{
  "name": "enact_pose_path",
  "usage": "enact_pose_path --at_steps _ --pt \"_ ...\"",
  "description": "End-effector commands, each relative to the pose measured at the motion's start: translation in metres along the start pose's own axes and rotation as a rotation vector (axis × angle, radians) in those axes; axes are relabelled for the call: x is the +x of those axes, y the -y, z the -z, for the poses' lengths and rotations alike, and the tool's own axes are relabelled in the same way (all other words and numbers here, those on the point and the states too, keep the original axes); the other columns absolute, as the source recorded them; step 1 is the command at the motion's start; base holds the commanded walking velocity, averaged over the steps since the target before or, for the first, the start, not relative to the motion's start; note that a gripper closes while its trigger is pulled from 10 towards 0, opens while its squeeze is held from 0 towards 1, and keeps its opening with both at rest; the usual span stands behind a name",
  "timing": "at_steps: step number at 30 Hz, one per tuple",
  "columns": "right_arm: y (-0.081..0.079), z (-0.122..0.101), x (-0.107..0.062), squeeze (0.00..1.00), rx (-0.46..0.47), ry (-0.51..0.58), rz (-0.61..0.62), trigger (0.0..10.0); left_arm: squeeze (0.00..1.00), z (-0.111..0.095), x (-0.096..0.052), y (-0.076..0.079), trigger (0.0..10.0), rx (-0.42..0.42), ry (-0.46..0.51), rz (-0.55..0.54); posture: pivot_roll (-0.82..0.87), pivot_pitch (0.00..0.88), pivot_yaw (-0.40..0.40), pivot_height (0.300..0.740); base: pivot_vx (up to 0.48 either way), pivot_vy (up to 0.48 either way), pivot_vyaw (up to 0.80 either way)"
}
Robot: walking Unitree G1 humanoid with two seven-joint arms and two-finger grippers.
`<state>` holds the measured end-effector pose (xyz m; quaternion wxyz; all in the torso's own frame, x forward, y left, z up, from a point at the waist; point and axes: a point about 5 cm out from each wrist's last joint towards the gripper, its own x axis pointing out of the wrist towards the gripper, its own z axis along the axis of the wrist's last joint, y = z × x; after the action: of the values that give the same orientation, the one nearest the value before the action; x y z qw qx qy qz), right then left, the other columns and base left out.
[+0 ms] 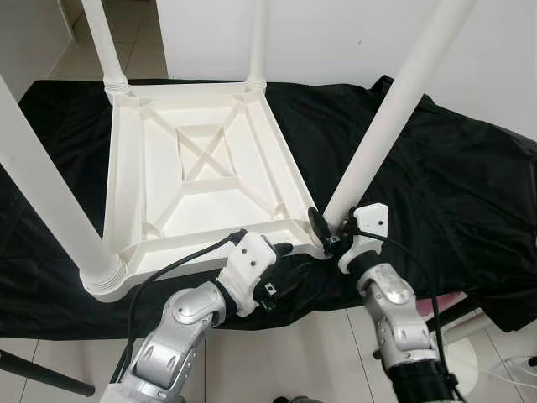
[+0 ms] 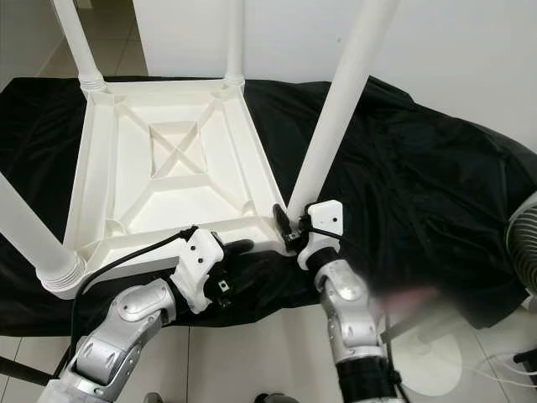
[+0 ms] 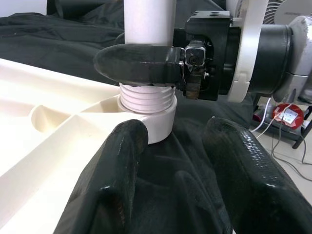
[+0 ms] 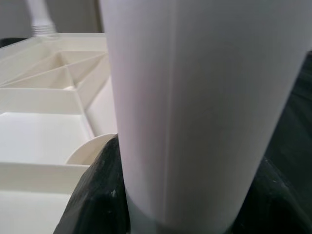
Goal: Building children table
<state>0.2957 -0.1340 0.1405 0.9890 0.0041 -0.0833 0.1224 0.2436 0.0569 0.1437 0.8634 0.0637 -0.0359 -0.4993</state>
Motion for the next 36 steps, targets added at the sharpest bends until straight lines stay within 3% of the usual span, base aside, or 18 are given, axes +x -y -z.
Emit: enact_pose_path --at_steps 1,5,9,11,15,16,20,21,31,36 --pt "0.007 0.009 -0.009 0.00 0.006 -0.056 0.153 10.0 0.00 0.002 0.000 0.002 10.0 0.001 -0.005 -0.013 -0.05 0.083 -0.066 0.740 0.000 0.000 0.00" --pt "0.006 0.009 -0.010 0.00 0.018 -0.055 0.195 10.0 0.00 0.002 0.000 0.002 10.0 0.001 -0.005 -0.011 -0.05 0.083 -0.066 0.740 0.000 0.000 0.00" --pt "-0.001 0.010 -0.013 0.00 0.005 -0.072 0.447 10.0 0.00 0.002 0.001 0.003 10.0 0.004 -0.001 -0.009 -0.04 0.073 -0.077 0.740 0.000 0.000 0.00" --pt "-0.003 0.012 -0.013 0.00 0.018 -0.086 0.473 10.0 0.00 0.002 0.001 0.003 10.0 0.004 0.000 -0.010 -0.04 0.072 -0.077 0.740 0.000 0.000 0.00" --pt "-0.009 0.012 -0.013 0.00 0.038 -0.102 0.436 10.0 0.00 0.001 0.001 0.002 10.0 0.005 0.000 -0.013 -0.04 0.066 -0.076 0.740 0.000 0.000 0.00" --pt "-0.016 0.009 -0.013 0.00 0.148 -0.063 0.306 10.0 0.00 0.002 0.000 0.002 10.0 0.006 -0.001 -0.012 -0.04 0.062 -0.075 0.740 0.000 0.000 0.00" --pt "-0.017 0.006 -0.014 0.00 0.139 -0.047 0.283 10.0 0.00 0.002 0.000 0.001 10.0 0.008 -0.001 -0.011 -0.04 0.062 -0.074 0.740 0.000 0.000 0.00" --pt "-0.018 0.005 -0.014 1.00 0.126 -0.036 0.273 10.0 0.00 0.001 0.001 0.001 10.0 0.010 0.000 -0.011 -0.04 0.059 -0.073 0.740 0.000 0.000 0.00" --pt "-0.009 -0.001 -0.013 1.00 0.079 -0.002 0.234 10.0 0.00 0.001 0.003 0.002 10.0 0.014 0.000 -0.006 -0.04 0.053 -0.071 0.740 0.000 0.000 0.00" --pt "0.010 0.002 -0.016 1.00 0.035 -0.010 0.197 10.0 0.00 0.002 0.003 0.003 10.0 0.021 -0.004 0.001 -0.04 0.053 -0.072 0.740 0.000 0.000 0.00"
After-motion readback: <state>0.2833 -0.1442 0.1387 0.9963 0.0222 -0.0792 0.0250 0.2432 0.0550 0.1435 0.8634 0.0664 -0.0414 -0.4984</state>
